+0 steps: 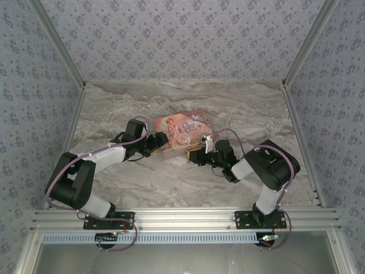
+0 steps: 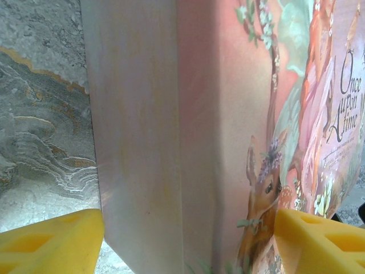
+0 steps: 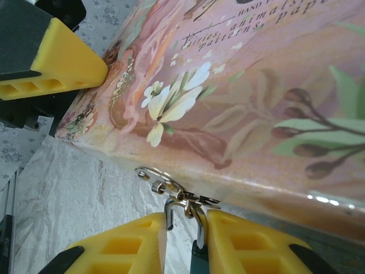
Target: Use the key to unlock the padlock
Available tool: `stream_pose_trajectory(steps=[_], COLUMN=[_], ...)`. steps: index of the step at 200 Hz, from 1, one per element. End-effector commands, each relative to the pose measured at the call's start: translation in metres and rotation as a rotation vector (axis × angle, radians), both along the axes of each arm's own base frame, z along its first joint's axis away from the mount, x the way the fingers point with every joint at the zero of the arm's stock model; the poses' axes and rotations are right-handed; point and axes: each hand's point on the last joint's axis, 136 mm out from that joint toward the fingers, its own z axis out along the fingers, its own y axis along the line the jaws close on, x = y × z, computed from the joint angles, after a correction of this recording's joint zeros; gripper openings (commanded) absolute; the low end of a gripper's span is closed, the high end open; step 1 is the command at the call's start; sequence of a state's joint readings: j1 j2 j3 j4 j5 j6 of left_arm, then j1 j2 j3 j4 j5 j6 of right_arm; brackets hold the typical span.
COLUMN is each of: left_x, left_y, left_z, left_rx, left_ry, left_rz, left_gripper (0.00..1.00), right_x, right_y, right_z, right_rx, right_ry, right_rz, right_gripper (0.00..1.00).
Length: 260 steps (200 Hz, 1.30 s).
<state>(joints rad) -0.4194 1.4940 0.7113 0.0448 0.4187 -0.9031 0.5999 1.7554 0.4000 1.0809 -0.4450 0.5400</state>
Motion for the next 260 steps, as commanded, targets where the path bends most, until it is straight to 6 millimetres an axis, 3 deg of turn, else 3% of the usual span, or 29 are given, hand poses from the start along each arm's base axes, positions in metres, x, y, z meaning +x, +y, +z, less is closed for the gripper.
stream_pose_trajectory(steps=[1, 75, 177, 260], left_x=[-0.013, -0.016, -0.026, -0.036], left_y=[0.006, 0.009, 0.019, 0.020], left_z=[-0.012, -0.011, -0.027, -0.036], left_rx=[0.038, 0.054, 0.103, 0.099], left_ry=[0.052, 0.049, 0.079, 0.107], left_rz=[0.002, 0.008, 0.018, 0.017], left_gripper=[0.78, 0.78, 0.78, 0.78], right_x=[-0.001, 0.004, 0.008, 0.018], right_y=[0.002, -0.003, -0.019, -0.016], right_z=[0.003, -0.003, -0.016, 0.002], right_rx=[0.002, -0.010, -0.031, 0.100], right_ry=[-0.029, 0.005, 0.059, 0.125], right_rz=[0.018, -0.032, -0.138, -0.256], right_gripper=[0.21, 0.00, 0.00, 0.00])
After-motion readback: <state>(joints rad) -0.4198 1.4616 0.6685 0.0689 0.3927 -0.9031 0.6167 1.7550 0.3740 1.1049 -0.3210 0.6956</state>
